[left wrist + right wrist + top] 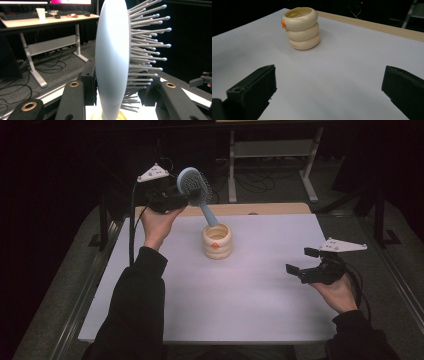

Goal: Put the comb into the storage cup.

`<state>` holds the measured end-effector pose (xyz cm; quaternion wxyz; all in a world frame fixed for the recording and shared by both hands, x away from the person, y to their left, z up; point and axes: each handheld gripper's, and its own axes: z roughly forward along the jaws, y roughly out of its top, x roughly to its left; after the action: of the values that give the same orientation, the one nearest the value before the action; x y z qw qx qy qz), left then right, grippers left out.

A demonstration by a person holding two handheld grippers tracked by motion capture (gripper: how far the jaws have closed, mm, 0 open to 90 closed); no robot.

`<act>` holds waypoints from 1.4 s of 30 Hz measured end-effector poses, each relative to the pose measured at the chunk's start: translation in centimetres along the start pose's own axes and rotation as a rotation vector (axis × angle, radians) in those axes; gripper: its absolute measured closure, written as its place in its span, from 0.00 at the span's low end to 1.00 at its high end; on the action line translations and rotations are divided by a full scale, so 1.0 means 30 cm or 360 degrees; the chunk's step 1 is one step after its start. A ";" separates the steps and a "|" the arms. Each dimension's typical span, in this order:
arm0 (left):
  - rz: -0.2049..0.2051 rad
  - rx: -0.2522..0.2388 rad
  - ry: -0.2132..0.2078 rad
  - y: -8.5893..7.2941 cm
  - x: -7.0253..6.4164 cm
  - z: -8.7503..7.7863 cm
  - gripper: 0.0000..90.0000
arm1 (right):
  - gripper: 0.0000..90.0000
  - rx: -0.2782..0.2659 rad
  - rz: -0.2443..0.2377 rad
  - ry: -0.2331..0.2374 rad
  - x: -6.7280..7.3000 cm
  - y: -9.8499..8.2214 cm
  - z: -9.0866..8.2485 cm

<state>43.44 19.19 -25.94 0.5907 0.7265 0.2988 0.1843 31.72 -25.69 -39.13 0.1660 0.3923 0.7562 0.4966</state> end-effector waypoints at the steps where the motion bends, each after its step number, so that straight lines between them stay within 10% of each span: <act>1: 0.0002 0.0006 -0.0001 -0.006 -0.001 0.005 0.64 | 0.00 -0.0002 -0.0003 -0.0006 0.000 -0.003 -0.001; 42: -0.0078 0.0097 0.0005 -0.164 0.036 0.115 0.63 | 0.00 -0.0086 0.0041 -0.0077 -0.038 -0.137 -0.085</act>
<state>45.34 17.93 -31.60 0.5721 0.7364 0.3230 0.1618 29.05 -28.97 -41.75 0.1884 0.4092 0.7332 0.5094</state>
